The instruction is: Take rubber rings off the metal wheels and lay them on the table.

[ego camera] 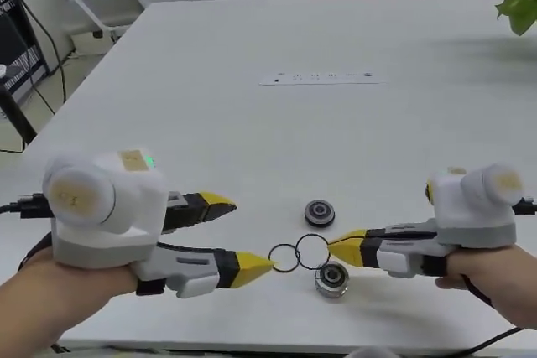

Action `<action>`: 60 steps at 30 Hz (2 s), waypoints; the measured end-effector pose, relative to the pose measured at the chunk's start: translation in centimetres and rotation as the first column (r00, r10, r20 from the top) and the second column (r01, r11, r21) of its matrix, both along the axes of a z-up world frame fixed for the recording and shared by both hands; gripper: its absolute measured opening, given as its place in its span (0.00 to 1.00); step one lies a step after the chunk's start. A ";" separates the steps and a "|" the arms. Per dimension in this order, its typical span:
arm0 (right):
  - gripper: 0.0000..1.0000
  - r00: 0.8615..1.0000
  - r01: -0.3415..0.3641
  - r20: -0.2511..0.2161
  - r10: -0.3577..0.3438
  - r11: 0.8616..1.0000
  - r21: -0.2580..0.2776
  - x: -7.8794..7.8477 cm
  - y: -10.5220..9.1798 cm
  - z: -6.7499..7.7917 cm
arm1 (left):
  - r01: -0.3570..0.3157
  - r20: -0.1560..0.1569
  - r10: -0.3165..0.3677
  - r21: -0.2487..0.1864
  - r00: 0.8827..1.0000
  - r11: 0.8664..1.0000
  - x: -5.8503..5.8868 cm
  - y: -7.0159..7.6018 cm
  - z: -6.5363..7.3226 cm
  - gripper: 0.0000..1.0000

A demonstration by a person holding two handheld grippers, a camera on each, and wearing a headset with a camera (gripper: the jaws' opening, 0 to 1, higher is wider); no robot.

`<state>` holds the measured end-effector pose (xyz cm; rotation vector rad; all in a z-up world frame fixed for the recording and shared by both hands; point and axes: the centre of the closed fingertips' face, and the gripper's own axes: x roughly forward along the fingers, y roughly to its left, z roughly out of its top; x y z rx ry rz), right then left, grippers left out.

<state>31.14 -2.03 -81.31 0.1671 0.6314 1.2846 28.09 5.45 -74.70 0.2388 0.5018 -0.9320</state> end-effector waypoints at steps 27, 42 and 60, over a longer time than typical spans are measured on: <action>0.00 0.998 -0.054 -0.032 0.052 0.996 -0.067 0.8 3.1 -1.9 | -0.067 -0.008 0.067 -0.005 0.998 0.998 -0.1 2.2 -0.2 0.55; 0.00 0.996 -0.060 -0.071 0.053 0.994 -0.096 1.1 3.6 -3.1 | -0.077 -0.018 0.077 -0.004 0.997 0.997 0.1 2.8 -0.4 0.55; 0.01 0.997 -0.060 -0.056 0.052 0.987 -0.150 1.6 3.3 -4.2 | -0.075 -0.038 0.075 0.003 0.996 0.997 0.0 2.6 -1.0 0.55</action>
